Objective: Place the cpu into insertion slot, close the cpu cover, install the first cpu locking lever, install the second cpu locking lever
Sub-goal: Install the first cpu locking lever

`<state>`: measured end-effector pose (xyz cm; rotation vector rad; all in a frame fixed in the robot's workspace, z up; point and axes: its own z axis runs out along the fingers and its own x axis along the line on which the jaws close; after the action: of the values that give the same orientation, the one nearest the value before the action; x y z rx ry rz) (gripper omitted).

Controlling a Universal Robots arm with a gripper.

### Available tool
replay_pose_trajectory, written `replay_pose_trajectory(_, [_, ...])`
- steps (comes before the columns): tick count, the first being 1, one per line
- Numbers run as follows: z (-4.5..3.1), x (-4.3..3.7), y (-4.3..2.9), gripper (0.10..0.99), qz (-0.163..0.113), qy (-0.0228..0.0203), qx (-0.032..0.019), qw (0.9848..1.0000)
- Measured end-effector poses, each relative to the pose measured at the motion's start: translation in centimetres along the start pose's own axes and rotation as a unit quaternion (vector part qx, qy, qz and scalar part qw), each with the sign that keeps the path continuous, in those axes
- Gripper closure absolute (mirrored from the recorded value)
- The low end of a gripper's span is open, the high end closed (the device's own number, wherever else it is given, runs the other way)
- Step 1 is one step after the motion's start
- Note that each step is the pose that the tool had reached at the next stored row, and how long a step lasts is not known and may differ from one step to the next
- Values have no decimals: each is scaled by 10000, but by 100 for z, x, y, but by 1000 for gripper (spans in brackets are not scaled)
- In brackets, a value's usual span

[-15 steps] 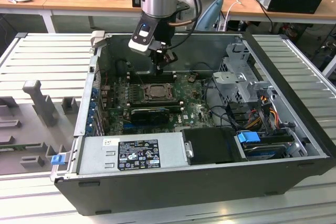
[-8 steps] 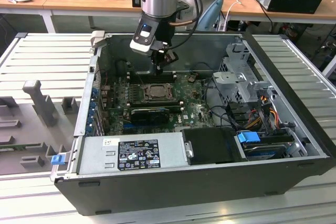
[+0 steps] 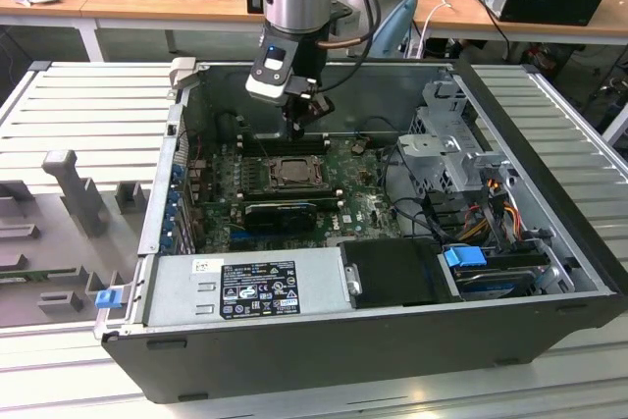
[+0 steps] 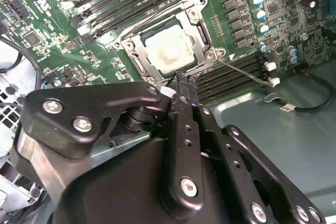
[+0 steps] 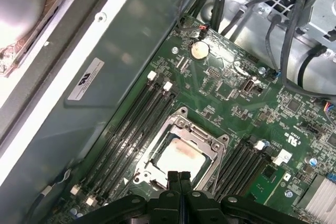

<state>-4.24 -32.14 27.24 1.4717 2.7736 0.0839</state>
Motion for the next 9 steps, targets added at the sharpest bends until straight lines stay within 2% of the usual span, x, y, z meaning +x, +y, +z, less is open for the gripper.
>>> replay_pose_trajectory(9, [0,0,0,980,-262,12,6,9997])
